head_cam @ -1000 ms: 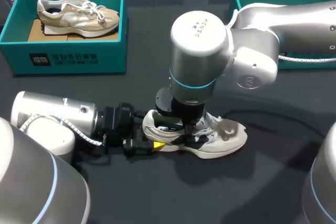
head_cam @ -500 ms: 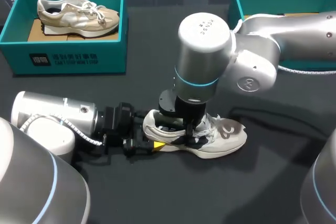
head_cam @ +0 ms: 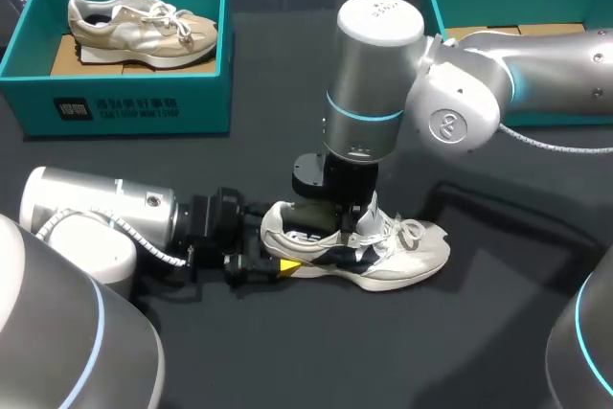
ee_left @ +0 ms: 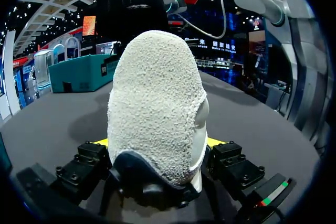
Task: Take the shoe out of the shoebox, open the shoe tongue, remove and reinsert the insole, then place the shoe into the shoebox
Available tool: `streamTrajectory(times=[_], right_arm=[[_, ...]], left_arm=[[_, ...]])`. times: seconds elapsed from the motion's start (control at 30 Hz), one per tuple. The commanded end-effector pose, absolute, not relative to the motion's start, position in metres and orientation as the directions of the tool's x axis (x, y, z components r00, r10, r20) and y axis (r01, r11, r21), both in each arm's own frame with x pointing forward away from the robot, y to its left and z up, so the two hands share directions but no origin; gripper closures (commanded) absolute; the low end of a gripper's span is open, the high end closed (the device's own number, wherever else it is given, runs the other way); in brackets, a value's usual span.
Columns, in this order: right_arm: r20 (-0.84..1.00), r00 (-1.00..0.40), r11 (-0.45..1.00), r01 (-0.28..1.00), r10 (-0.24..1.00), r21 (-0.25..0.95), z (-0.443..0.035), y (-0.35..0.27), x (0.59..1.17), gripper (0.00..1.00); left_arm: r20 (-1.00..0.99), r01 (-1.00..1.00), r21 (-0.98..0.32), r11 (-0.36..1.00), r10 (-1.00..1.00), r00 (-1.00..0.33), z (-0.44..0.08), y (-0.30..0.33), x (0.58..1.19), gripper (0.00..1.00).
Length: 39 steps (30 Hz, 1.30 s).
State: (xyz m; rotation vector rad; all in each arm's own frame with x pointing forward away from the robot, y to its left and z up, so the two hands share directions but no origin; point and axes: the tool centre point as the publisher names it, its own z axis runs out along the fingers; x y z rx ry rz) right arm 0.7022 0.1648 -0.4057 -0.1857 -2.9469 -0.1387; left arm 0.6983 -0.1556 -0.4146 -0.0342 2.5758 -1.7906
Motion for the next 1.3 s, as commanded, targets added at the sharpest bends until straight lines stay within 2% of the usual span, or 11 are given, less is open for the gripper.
streamTrajectory(times=[0.03,0.7,1.0,1.3], right_arm=[[0.222,-0.968,0.987,0.136,0.115,0.081,-0.450,0.174,0.678,1.00],[0.129,-0.976,0.982,0.185,0.177,0.050,-0.405,0.163,0.672,1.00],[0.107,-0.980,0.978,0.177,0.165,0.111,-0.397,0.157,0.677,1.00],[0.049,-0.991,0.960,0.134,0.126,0.246,-0.385,0.152,0.681,1.00]], left_arm=[[0.008,-0.015,-0.936,0.351,-0.024,-1.000,-0.417,-0.158,0.701,1.00],[0.008,-0.015,-0.936,0.351,-0.024,-1.000,-0.417,-0.158,0.701,1.00],[0.008,-0.015,-0.936,0.351,-0.024,-1.000,-0.417,-0.158,0.701,1.00],[0.008,-0.015,-0.936,0.351,-0.024,-1.000,-0.417,-0.158,0.701,1.00]])
